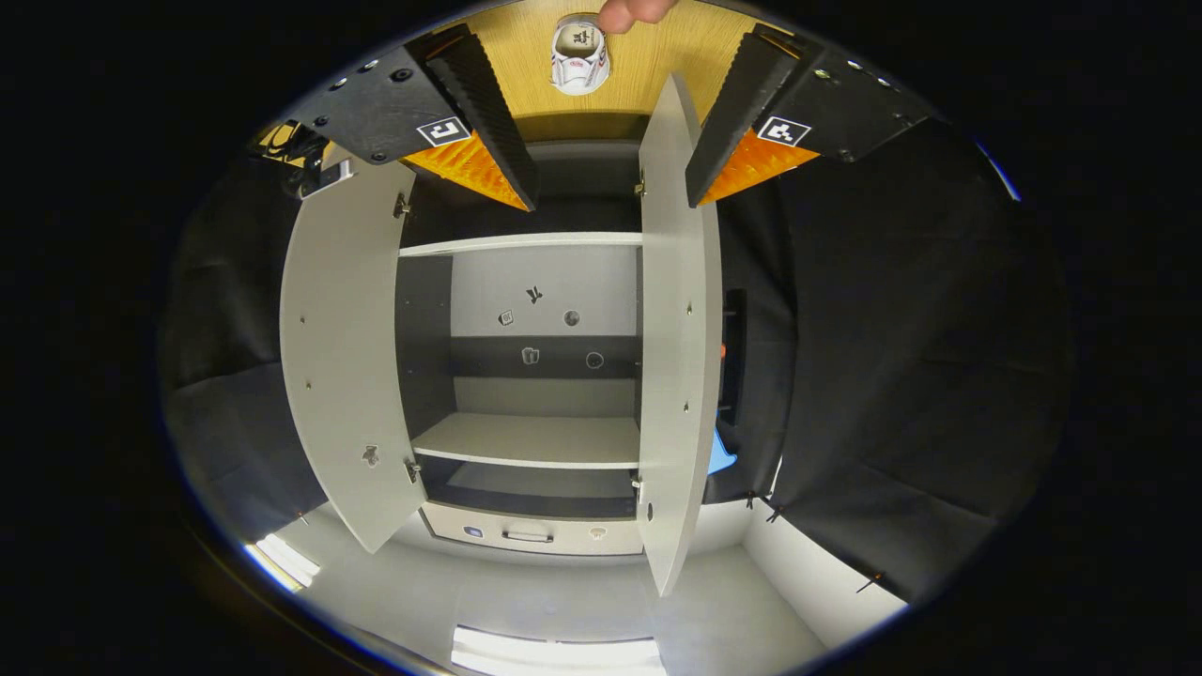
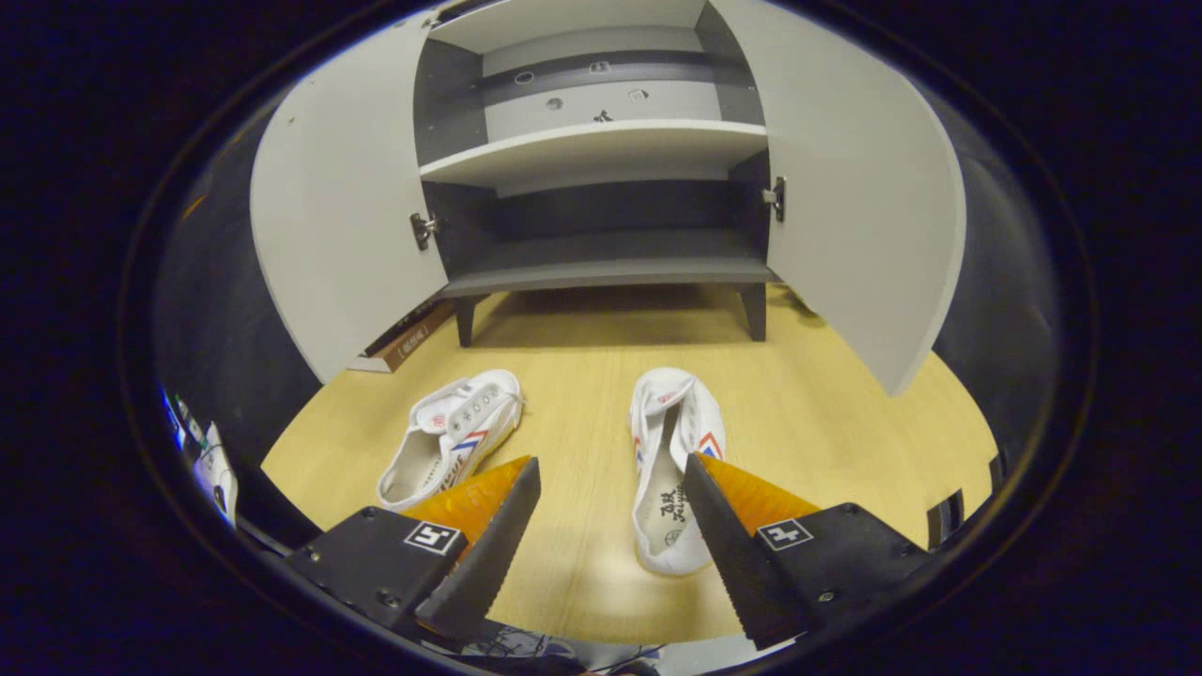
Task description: Grab one shoe with the right hand and put it into the shoe cabinet, grab the other shoe with the left hand and put it into the shoe cabinet; then close the right door with the right hand and the left door with the left hand.
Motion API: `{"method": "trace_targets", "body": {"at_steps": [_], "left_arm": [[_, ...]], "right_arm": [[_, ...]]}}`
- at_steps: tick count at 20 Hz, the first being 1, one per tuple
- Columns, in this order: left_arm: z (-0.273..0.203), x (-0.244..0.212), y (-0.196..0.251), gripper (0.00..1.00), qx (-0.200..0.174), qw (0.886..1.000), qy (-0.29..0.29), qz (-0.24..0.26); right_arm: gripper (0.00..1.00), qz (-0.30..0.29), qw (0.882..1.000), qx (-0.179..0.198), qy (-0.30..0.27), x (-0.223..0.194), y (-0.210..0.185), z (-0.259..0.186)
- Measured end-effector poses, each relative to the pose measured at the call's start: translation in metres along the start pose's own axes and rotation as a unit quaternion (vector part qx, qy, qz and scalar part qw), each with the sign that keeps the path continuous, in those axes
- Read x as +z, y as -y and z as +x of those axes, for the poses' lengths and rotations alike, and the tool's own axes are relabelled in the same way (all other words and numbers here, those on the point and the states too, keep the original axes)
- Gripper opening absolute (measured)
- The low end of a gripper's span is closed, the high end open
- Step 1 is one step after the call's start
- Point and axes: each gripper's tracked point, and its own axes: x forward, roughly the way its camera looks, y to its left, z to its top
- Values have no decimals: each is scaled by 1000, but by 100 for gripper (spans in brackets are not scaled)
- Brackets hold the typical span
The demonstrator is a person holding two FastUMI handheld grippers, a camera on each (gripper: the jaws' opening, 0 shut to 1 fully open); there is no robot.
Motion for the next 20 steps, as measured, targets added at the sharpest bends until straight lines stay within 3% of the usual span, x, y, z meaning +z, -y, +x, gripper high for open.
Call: {"method": "trace_targets", "body": {"at_steps": [2,3,13,19,20], "left_arm": [[1,-3,-5,95,4,1000,-2,-3],[2,-4,-6,95,4,1000,-3,-4],[13,-18,-19,95,13,1000,-18,-8],[16,-20,-19,95,11,1000,-20,-3],[16,-22,-19,95,10,1000,-21,-3]], "right_arm": [[94,10,1000,0,-14,-6,2,11],[99,11,1000,-1,-22,-10,3,17],[78,9,998,-1,-60,-13,5,75],[60,-3,997,-24,-69,-14,13,97],[49,-4,997,-35,-66,-14,19,99]]}}
